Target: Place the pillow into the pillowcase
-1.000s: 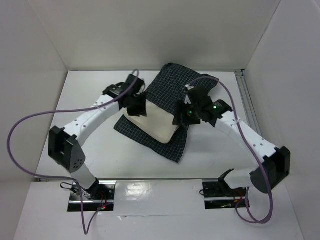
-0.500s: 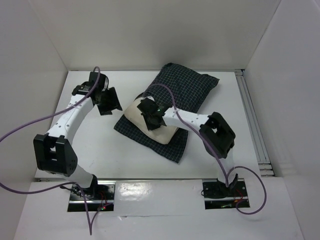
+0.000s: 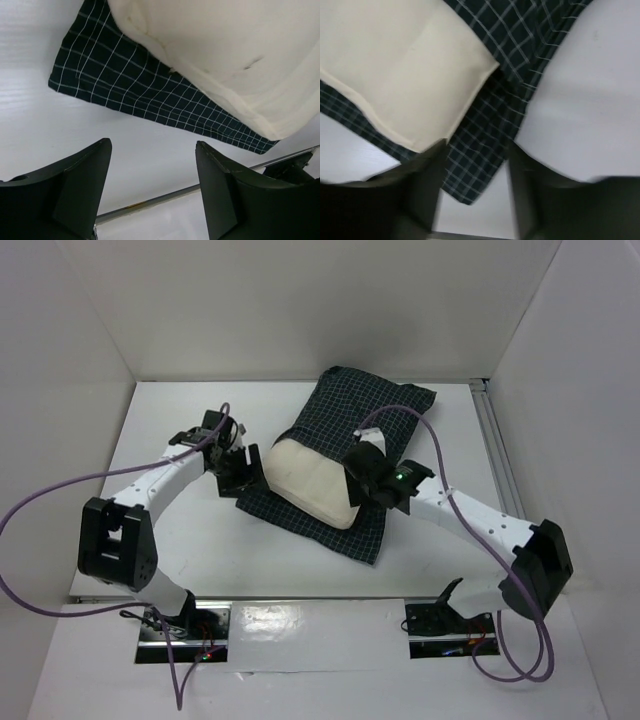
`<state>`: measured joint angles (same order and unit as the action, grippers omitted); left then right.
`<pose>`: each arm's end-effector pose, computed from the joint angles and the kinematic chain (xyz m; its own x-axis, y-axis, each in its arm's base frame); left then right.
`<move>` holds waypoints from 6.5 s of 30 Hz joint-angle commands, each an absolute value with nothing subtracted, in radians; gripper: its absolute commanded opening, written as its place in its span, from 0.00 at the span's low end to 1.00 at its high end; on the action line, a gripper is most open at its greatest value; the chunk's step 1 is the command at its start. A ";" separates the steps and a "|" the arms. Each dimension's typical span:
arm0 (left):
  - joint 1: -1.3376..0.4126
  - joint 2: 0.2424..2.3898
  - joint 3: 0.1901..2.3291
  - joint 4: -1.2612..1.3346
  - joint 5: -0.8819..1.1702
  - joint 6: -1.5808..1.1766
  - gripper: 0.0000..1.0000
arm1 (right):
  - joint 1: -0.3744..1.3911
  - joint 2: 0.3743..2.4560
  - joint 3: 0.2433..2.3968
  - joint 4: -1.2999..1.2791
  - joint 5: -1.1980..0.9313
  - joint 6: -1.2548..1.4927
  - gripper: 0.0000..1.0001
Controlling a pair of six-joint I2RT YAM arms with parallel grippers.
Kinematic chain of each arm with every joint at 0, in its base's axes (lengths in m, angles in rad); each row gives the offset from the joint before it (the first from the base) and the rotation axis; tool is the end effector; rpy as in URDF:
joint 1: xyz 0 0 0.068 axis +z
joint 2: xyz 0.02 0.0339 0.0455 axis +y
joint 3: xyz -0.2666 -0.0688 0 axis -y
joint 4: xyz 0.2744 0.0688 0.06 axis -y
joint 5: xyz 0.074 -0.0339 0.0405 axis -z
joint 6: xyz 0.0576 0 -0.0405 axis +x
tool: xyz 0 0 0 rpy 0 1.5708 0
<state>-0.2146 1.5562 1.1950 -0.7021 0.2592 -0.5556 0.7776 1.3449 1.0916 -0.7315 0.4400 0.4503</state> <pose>0.3457 -0.0905 0.2259 -0.8982 -0.3260 -0.2947 -0.1721 0.8780 -0.4466 0.2386 0.2005 0.2576 -0.7377 -0.1737 -0.6524 -0.1619 0.9836 -0.0788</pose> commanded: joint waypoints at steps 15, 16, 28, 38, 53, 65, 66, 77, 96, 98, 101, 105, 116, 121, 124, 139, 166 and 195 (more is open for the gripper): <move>-0.063 1.391 1.128 -0.680 0.210 -0.601 0.78 | 0.857 2.002 1.557 -0.511 0.325 0.367 0.00; -0.063 1.391 1.117 -0.670 0.219 -0.601 0.78 | 0.857 1.979 1.504 -0.511 0.325 0.367 0.00; -0.219 1.457 1.025 -0.592 0.291 -0.568 0.78 | 0.813 1.428 1.097 -0.701 0.405 0.397 0.00; -0.161 1.422 1.012 -0.609 0.255 -0.611 0.78 | 0.884 1.635 1.278 -0.546 0.376 0.325 0.88; -0.130 1.408 1.022 -0.620 0.262 -0.581 0.78 | 0.887 1.603 1.165 -0.555 0.485 0.304 0.00; -0.273 1.537 1.006 -0.589 0.287 -0.554 0.82 | 0.845 1.420 1.144 -0.730 0.522 0.387 0.98; -0.282 1.546 1.006 -0.589 0.267 -0.563 0.82 | 0.845 1.431 1.167 -0.692 0.488 0.403 1.00; -0.301 1.480 0.874 -0.509 0.273 -0.589 0.82 | 0.845 1.762 1.290 -0.413 0.258 0.570 0.97; -0.503 1.672 1.023 -0.459 0.376 -0.515 0.86 | 0.716 1.388 1.221 -0.563 0.100 0.373 0.00; -0.503 1.687 1.023 -0.430 0.425 -0.515 0.86 | 0.697 1.365 1.210 -0.563 0.091 0.373 0.00; -0.512 1.687 1.008 -0.332 0.566 -0.545 0.86 | 0.687 1.365 1.200 -0.554 0.081 0.373 0.00; -0.512 1.660 0.982 -0.270 0.615 -0.569 0.80 | 0.687 1.374 1.190 -0.543 0.081 0.373 0.00; -0.512 1.528 0.980 -0.100 0.825 -0.748 0.00 | 0.663 1.518 1.368 -0.523 0.175 0.255 0.00; -0.444 1.343 1.019 -0.100 0.891 -0.824 0.00 | 0.649 1.615 1.702 -0.620 0.154 0.152 0.00; -0.430 1.211 0.950 -0.089 0.920 -0.876 0.00 | 0.734 1.666 1.615 -0.672 0.185 0.140 0.00; -0.430 0.896 0.739 -0.204 0.974 -0.856 0.00 | 0.597 1.922 1.719 -0.523 0.328 0.272 0.00; -0.420 0.963 1.173 -0.721 0.609 -0.560 0.75 | 0.773 1.726 1.378 -0.374 0.057 0.271 0.85; -0.730 2.207 2.152 -0.890 -0.583 -0.419 0.99 | 0.250 1.795 1.095 -0.193 -0.289 0.569 0.73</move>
<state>-0.7368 2.1761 2.1174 -0.8917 -0.4225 -0.4747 0.2298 1.7679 1.0752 -0.2630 -0.2668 0.5583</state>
